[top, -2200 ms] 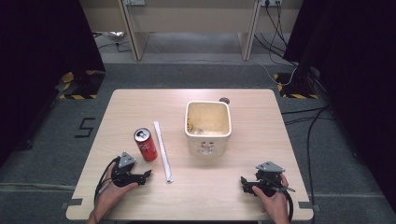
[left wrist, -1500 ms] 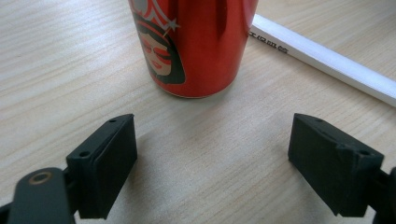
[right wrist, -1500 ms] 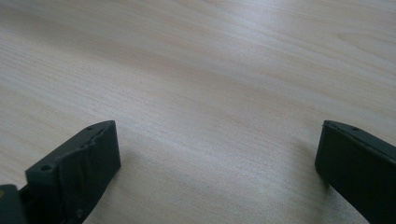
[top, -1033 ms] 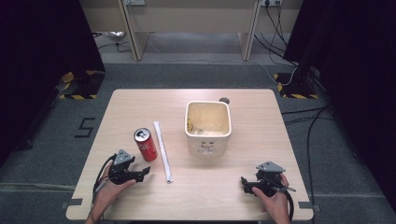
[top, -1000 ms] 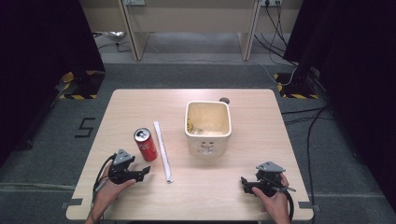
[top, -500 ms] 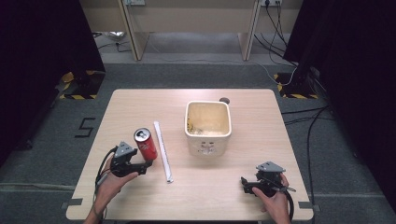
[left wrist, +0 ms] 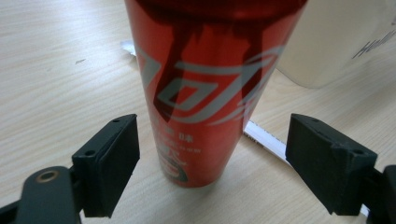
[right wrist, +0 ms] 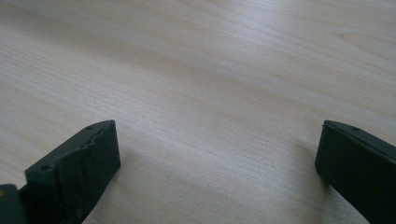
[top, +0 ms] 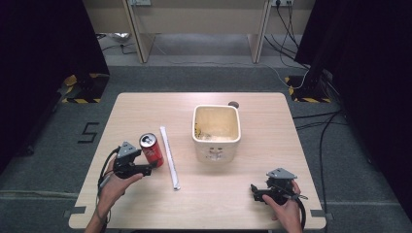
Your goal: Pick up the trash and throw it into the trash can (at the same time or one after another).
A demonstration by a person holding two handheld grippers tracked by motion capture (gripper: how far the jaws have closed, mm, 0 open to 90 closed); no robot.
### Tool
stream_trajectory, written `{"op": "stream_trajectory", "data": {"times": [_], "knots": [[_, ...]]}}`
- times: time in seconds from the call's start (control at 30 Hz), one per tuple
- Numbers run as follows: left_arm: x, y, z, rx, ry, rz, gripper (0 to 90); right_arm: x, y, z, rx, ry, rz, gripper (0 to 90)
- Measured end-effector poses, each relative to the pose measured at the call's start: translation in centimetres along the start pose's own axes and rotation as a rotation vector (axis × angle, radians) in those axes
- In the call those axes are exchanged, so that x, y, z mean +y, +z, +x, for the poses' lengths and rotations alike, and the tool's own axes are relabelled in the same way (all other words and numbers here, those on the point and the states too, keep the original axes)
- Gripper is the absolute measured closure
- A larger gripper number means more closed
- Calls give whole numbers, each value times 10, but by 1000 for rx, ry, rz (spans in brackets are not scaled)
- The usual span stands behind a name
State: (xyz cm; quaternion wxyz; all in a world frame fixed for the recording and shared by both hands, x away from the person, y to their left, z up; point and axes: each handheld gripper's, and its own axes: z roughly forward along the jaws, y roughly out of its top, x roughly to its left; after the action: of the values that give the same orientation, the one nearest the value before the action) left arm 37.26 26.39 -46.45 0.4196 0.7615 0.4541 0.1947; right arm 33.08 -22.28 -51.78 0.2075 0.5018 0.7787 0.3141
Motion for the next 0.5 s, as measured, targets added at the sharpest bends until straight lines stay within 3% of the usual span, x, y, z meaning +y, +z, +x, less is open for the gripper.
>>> {"op": "stream_trajectory", "data": {"times": [0.5], "knots": [[13, 2, 1, 5, 20, -16, 171, 0, 0, 0, 1, -1, 0, 2]]}}
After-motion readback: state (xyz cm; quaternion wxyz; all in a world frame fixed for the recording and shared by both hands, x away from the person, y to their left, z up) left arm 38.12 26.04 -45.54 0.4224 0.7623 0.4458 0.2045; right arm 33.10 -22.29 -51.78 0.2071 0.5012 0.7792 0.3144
